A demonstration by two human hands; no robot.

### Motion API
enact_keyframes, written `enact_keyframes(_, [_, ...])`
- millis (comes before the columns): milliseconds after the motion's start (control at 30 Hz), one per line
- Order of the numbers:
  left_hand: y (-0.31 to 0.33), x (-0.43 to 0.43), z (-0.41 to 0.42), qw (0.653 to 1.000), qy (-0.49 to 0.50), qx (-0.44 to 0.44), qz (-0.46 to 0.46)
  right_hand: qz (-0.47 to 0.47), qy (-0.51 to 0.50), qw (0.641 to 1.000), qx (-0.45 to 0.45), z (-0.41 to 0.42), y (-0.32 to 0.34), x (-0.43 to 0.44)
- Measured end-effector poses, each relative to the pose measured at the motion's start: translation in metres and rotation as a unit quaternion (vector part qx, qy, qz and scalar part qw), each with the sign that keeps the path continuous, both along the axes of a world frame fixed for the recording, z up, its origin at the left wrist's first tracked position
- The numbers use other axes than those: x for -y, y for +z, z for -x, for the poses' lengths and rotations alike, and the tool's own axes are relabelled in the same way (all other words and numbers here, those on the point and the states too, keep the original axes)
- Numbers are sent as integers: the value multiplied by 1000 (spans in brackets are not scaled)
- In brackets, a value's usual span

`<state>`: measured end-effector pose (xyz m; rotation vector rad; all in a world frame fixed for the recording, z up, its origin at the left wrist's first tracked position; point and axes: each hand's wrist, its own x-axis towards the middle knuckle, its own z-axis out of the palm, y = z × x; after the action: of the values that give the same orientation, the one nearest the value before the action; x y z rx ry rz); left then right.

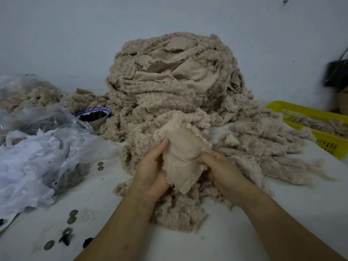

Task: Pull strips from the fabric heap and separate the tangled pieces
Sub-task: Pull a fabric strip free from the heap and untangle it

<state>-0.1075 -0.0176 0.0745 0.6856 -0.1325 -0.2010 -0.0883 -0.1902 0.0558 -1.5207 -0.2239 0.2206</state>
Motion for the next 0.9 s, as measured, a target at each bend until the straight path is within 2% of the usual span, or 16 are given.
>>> enact_keyframes(100, [0, 0, -1, 999, 20, 15, -26, -42, 7, 999, -6, 0, 1, 0])
enact_keyframes(167, [0, 2, -1, 999, 20, 13, -45, -60, -8, 998, 35, 0, 2, 2])
enact_keyframes(300, [-1, 6, 1, 996, 25, -8, -87, -9, -95, 981, 167, 1, 11, 5])
enact_keyframes(367, [-2, 8, 0, 995, 31, -21, -90, 21, -136, 971, 194, 1, 13, 5])
enact_keyframes(433, [-2, 9, 1, 995, 33, -25, -89, 24, -188, 963, 190, -2, 12, 5])
enact_keyframes(533, [0, 6, 0, 997, 29, -23, -64, -12, -274, 953, 128, -9, 13, 14])
enact_keyframes(600, [-1, 2, -1, 997, 40, -22, -60, -27, -300, 947, 116, -12, 15, 20])
enact_keyframes(700, [-2, 4, -1, 996, 32, -21, -78, 19, -266, 953, 145, -10, 15, 17])
enact_keyframes(767, [-2, 6, 1, 995, 22, -20, -97, 20, -215, 968, 132, -4, 15, 8])
enact_keyframes(833, [-1, 8, 4, 993, -7, -9, -116, -22, -126, 989, 76, 1, 16, 6])
enact_keyframes(900, [-1, 11, 7, 985, -30, -6, -172, -60, 4, 998, 26, 8, 18, 5])
